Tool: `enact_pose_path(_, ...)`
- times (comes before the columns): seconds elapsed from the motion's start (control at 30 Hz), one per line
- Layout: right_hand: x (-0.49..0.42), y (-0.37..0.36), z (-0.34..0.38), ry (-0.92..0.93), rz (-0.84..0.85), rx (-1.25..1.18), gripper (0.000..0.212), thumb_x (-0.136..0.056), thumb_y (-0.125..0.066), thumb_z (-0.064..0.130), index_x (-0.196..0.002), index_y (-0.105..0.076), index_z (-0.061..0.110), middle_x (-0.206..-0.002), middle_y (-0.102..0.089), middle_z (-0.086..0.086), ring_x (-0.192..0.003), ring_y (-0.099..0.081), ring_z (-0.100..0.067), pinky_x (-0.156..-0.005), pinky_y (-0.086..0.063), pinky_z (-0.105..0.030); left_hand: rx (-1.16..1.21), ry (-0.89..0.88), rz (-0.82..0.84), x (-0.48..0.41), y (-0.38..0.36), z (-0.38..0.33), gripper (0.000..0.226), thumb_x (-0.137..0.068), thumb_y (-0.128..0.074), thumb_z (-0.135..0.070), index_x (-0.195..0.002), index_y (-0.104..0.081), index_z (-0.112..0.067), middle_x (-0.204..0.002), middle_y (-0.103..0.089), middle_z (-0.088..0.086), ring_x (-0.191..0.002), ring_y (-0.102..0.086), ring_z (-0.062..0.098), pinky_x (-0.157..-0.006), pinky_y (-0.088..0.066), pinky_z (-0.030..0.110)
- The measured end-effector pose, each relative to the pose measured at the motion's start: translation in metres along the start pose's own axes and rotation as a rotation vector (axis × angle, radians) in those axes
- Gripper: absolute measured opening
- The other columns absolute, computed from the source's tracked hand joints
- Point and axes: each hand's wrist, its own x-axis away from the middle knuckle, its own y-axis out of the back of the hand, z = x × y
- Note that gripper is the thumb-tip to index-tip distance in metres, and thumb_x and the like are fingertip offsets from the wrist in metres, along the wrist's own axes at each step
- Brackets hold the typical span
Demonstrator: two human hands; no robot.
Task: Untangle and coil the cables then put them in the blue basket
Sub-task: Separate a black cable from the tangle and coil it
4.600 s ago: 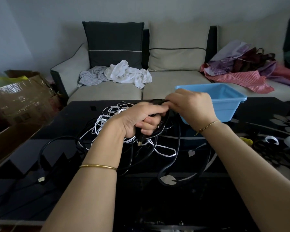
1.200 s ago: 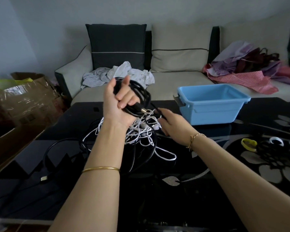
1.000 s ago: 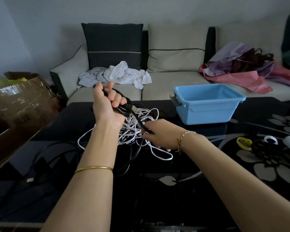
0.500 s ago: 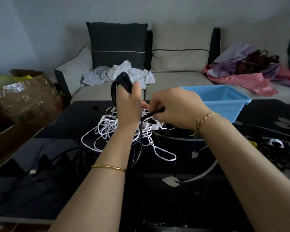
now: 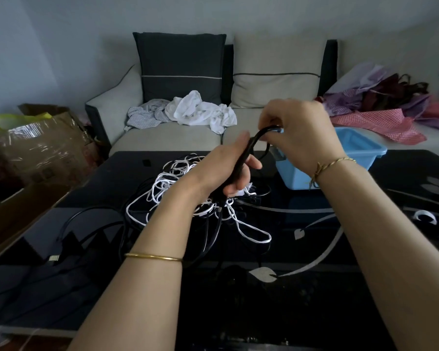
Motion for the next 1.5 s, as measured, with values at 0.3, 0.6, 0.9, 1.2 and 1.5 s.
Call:
enact_pose_path(0.3, 0.010, -0.025, -0.030, -0.122, 0.033, -0.142, 0.017, -0.085, -0.059, 0.014, -0.096, -0.071, 0.010, -0.086, -0.070, -0.010, -0.078, -0.059, -0.023, -0.069, -0.037, -0.025, 0.447, 0.000, 0.209, 0.006, 0.005, -0.006, 0.024, -0.090, -0.043, -0.026, -0.080, -0.052, -0.006, -0.035, -0.027, -0.009, -0.023, -0.020, 0.001, -0.033, -0.019, 0.015)
enact_pose_path(0.6, 0.040, -0.068, -0.029, -0.533, 0.059, -0.687, 0.037, -0.082, -0.049, -0.011, -0.086, -0.045, 0.025, -0.097, -0.056, -0.005, -0.096, -0.065, -0.023, -0.081, -0.052, -0.031, 0.829, -0.233, 0.239, 0.014, 0.038, -0.016, 0.026, -0.088, -0.040, -0.031, -0.083, -0.051, -0.009, -0.034, -0.033, -0.012, -0.022, -0.028, 0.001, -0.031, -0.018, 0.017)
enact_pose_path(0.9, 0.013, -0.051, -0.007, -0.708, 0.335, -0.635, 0.018, -0.089, -0.046, 0.005, -0.076, -0.055, 0.012, -0.074, -0.061, -0.010, -0.056, -0.059, -0.019, -0.046, -0.049, -0.025, 0.705, 0.038, 0.055, 0.009, 0.034, -0.002, 0.032, -0.095, -0.035, -0.027, -0.076, -0.051, -0.007, -0.033, -0.026, -0.011, -0.022, -0.020, 0.001, -0.032, -0.017, 0.016)
enact_pose_path(1.2, 0.001, -0.032, -0.004, -0.356, -0.040, -0.154, 0.024, -0.082, -0.054, 0.016, -0.103, -0.066, 0.020, -0.097, -0.063, -0.002, -0.091, -0.056, -0.022, -0.078, -0.045, -0.031, 0.722, 0.127, -0.003, 0.006, 0.031, 0.005, 0.034, -0.097, -0.036, -0.028, -0.073, -0.050, -0.008, -0.032, -0.026, -0.010, -0.021, -0.020, 0.002, -0.031, -0.018, 0.014)
enact_pose_path(1.5, 0.034, -0.073, -0.011, -0.263, 0.163, -0.445, 0.033, -0.097, -0.039, 0.012, -0.123, -0.058, 0.021, -0.096, -0.065, 0.004, -0.090, -0.059, -0.010, -0.082, -0.047, -0.030, 1.168, -0.060, 0.160, 0.009, 0.036, 0.004, 0.025, -0.090, -0.041, -0.029, -0.077, -0.052, -0.010, -0.033, -0.033, -0.007, -0.022, -0.031, 0.007, -0.032, -0.022, 0.013)
